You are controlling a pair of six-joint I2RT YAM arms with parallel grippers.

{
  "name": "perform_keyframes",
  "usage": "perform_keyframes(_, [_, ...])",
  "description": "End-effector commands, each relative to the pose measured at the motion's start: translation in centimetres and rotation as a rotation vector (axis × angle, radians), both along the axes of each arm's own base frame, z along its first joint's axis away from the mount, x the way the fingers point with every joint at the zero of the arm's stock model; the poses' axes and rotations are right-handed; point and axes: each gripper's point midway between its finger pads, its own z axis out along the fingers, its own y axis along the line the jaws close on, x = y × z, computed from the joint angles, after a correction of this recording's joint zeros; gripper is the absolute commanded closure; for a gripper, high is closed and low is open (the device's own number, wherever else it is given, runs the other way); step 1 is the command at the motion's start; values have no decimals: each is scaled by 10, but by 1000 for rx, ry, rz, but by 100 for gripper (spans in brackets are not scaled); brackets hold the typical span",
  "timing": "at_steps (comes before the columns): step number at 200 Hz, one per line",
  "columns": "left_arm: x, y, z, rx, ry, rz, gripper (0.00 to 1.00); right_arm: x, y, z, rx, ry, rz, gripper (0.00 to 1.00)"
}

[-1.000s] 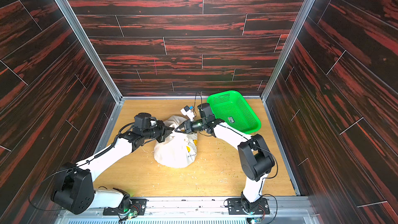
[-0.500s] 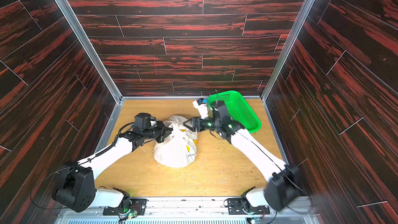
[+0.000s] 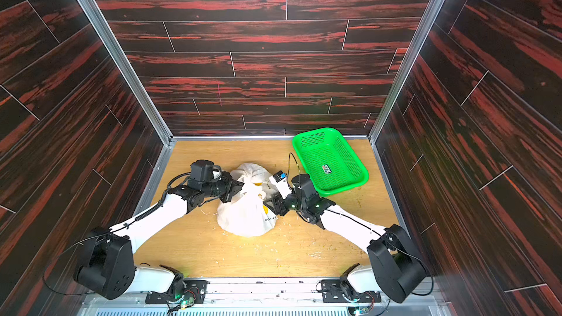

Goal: Place the pineapple into a plastic bag & tie a knot
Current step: Tie the plastic bag at the center of the board.

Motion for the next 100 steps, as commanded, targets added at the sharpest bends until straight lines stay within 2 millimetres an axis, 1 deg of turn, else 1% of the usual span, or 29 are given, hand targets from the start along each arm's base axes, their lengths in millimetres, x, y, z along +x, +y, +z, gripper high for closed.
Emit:
perform_keyframes(1, [0, 2, -2, 18, 2, -5, 100, 15, 10, 19, 37, -109, 9, 46])
perform_keyframes(35, [2, 3, -3, 23, 4, -2, 100, 23, 17, 18, 32, -129, 11, 48])
perform_keyframes(76, [3, 2, -2, 32, 0, -13, 100, 24, 33, 12, 21, -139, 42, 51])
perform_keyframes(100, [3, 2, -3, 36, 2, -12, 100, 27, 40, 9, 26, -146, 43, 55])
